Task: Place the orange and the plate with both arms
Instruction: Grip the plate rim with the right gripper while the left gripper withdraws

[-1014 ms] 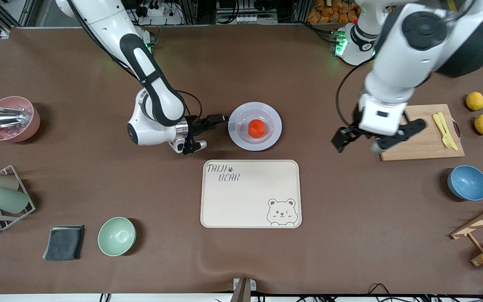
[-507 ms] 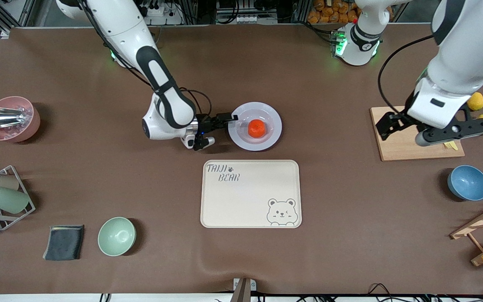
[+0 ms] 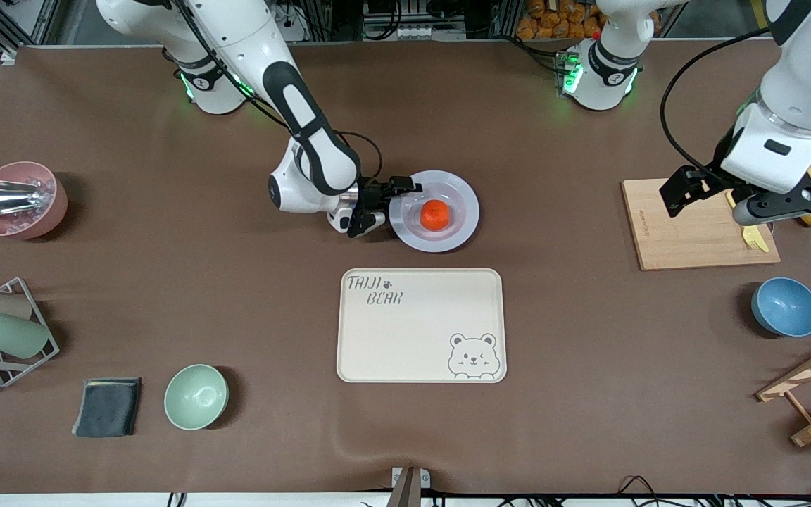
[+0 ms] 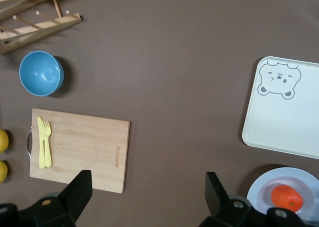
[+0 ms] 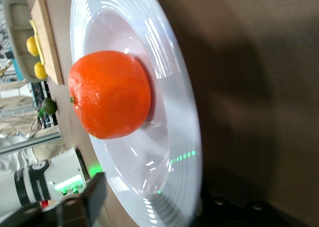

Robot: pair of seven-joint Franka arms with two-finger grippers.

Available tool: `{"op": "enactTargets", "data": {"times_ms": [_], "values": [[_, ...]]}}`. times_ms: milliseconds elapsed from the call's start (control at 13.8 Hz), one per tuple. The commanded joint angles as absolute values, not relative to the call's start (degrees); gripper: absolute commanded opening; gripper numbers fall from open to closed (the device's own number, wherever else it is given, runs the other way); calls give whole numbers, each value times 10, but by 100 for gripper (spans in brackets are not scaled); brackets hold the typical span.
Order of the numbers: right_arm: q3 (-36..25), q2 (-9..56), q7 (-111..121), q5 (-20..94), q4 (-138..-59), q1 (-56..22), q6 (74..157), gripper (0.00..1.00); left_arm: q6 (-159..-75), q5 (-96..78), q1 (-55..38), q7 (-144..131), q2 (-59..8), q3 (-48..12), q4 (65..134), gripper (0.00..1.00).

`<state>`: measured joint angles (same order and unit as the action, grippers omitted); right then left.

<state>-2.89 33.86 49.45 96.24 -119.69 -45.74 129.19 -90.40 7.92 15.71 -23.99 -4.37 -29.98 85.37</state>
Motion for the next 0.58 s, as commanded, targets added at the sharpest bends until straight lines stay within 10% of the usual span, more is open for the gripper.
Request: {"op": "enactTargets", "data": {"times_ms": [0, 507], "values": [[-27, 358, 551, 990, -1187, -453, 1294, 0, -864, 57, 185, -217, -37, -305, 827, 100], [-27, 357, 548, 990, -1180, -447, 1291, 0, -847, 4, 186, -136, -15, -241, 835, 100]]}}
